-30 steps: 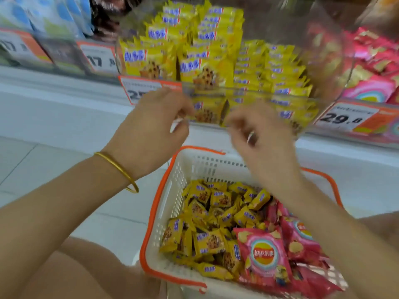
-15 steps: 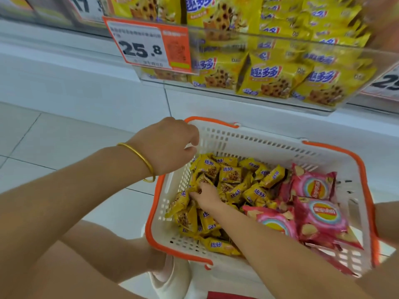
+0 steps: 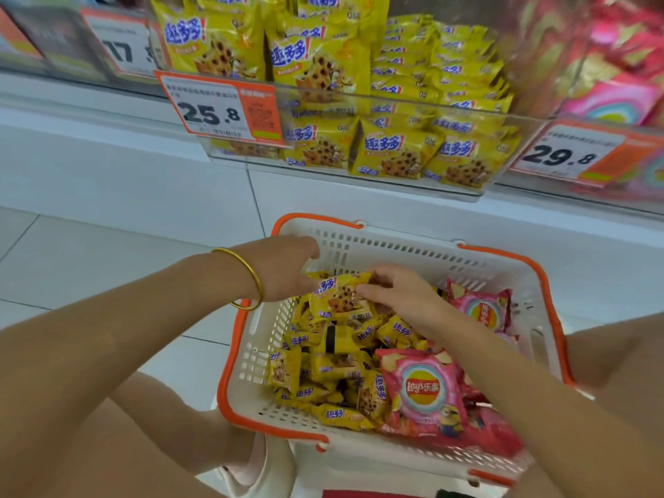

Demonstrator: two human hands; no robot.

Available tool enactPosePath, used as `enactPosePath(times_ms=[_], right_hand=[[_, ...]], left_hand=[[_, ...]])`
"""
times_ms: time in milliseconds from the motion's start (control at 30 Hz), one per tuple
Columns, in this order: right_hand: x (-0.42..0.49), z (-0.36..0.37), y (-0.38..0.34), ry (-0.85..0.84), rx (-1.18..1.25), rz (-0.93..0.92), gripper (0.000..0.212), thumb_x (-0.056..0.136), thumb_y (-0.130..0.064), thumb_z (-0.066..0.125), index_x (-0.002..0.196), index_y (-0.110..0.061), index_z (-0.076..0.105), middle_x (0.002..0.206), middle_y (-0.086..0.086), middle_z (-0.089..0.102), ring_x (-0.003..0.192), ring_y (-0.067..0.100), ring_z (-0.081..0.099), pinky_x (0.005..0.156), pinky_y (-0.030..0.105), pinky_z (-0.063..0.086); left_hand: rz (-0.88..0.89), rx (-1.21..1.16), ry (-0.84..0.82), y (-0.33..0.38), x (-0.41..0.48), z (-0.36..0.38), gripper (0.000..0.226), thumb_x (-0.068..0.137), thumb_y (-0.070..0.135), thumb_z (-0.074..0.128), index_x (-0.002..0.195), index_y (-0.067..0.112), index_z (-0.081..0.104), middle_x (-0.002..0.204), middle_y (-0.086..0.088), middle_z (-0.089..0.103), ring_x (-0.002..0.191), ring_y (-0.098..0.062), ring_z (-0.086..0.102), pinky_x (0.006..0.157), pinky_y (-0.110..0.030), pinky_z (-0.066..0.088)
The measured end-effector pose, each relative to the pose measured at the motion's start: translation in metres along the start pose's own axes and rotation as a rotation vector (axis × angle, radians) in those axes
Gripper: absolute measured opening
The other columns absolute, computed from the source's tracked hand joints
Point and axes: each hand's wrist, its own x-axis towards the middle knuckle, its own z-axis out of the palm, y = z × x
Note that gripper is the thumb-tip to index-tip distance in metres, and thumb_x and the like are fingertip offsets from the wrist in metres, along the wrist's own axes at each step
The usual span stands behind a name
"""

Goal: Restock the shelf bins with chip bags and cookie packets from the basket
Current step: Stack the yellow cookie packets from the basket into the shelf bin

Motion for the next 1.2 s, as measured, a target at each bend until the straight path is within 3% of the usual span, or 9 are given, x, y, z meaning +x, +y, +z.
enactPosePath(times_ms=[100, 200, 333, 467, 600, 767, 867, 1033, 1200], right_hand=[[-0.013, -0.008, -0.010, -0.029, 0.205, -0.041, 0.008, 0.092, -0.011, 0.058, 0.091, -0.016, 0.064, 0.091, 0.013, 0.061, 0.082, 0.026, 0.058, 0.076, 0.040, 0.046], [-0.026, -0.014, -0.030, -0.009, 0.390, -0.089, 0.015, 0.091, -0.004, 0.055, 0.097, -0.015, 0.062, 0.084, -0.001, 0.066, 0.080, 0.016, 0.063, 0.073, 0.035, 0.050], [-0.051, -0.030, -0.078, 0.003, 0.122, -0.179, 0.027, 0.085, -0.010, 0.067, 0.110, -0.018, 0.060, 0.076, -0.004, 0.061, 0.059, 0.003, 0.060, 0.058, 0.022, 0.051], [-0.059, -0.044, -0.138, 0.211, -0.197, -0.408, 0.027, 0.076, -0.015, 0.076, 0.093, -0.029, 0.060, 0.087, -0.003, 0.062, 0.055, 0.001, 0.058, 0.058, 0.026, 0.053], [-0.047, -0.057, -0.188, 0.516, -0.269, -0.695, 0.033, 0.077, -0.017, 0.076, 0.093, -0.034, 0.053, 0.084, -0.018, 0.055, 0.073, -0.003, 0.056, 0.073, 0.021, 0.050], [-0.011, -0.057, -0.207, 0.516, -0.039, -0.780, 0.031, 0.080, -0.015, 0.070, 0.090, -0.033, 0.047, 0.101, 0.001, 0.061, 0.101, 0.025, 0.060, 0.083, 0.043, 0.054], [0.002, -0.048, -0.205, 0.533, -0.202, -0.767, 0.031, 0.082, -0.011, 0.070, 0.098, -0.022, 0.046, 0.092, -0.016, 0.051, 0.099, 0.013, 0.054, 0.080, 0.022, 0.045], [0.007, -0.048, -0.193, 0.569, -0.462, -0.716, 0.031, 0.085, -0.015, 0.068, 0.113, -0.016, 0.054, 0.101, -0.007, 0.056, 0.098, 0.016, 0.056, 0.080, 0.034, 0.049], [0.004, -0.058, -0.195, 0.597, -0.731, -0.690, 0.031, 0.088, -0.025, 0.065, 0.116, -0.016, 0.057, 0.102, -0.001, 0.051, 0.092, 0.016, 0.049, 0.073, 0.025, 0.036]], left_hand=[[-0.021, -0.146, 0.002, 0.008, 0.001, -0.006, 0.060, 0.092, 0.042, 0.053, 0.142, 0.018, 0.030, 0.141, -0.003, 0.043, 0.119, -0.018, 0.051, 0.095, -0.028, 0.042], [-0.045, -0.288, 0.024, 0.016, -0.004, -0.018, 0.055, 0.088, 0.041, 0.060, 0.135, 0.019, 0.040, 0.126, -0.001, 0.047, 0.093, -0.019, 0.064, 0.082, -0.030, 0.051], [0.035, -0.493, 0.135, 0.024, -0.017, -0.043, 0.036, 0.081, 0.029, 0.072, 0.112, 0.019, 0.057, 0.101, -0.003, 0.054, 0.070, -0.015, 0.063, 0.069, -0.030, 0.056], [0.214, -0.532, 0.463, 0.024, -0.038, -0.083, 0.029, 0.072, 0.031, 0.077, 0.097, 0.027, 0.063, 0.072, 0.005, 0.056, 0.062, -0.009, 0.054, 0.056, -0.018, 0.045], [0.323, -0.815, 0.948, 0.017, -0.045, -0.110, 0.050, 0.066, 0.034, 0.083, 0.103, 0.024, 0.051, 0.081, 0.003, 0.060, 0.066, -0.002, 0.057, 0.060, -0.015, 0.048], [0.258, -0.461, 1.335, -0.001, -0.032, -0.118, 0.025, 0.080, 0.010, 0.054, 0.105, 0.011, 0.050, 0.093, 0.002, 0.053, 0.079, -0.012, 0.050, 0.068, -0.018, 0.038], [0.229, -0.430, 1.340, -0.006, -0.025, -0.122, 0.040, 0.074, 0.005, 0.045, 0.114, 0.005, 0.050, 0.105, -0.005, 0.052, 0.085, -0.016, 0.050, 0.071, -0.025, 0.039], [0.285, -0.419, 1.216, -0.002, -0.023, -0.126, 0.060, 0.068, 0.012, 0.045, 0.128, 0.018, 0.047, 0.111, 0.002, 0.049, 0.089, -0.015, 0.050, 0.074, -0.028, 0.041], [0.318, -0.199, 1.130, -0.006, -0.016, -0.125, 0.042, 0.078, 0.028, 0.051, 0.119, 0.023, 0.059, 0.107, 0.004, 0.062, 0.099, -0.021, 0.055, 0.085, -0.038, 0.045]])
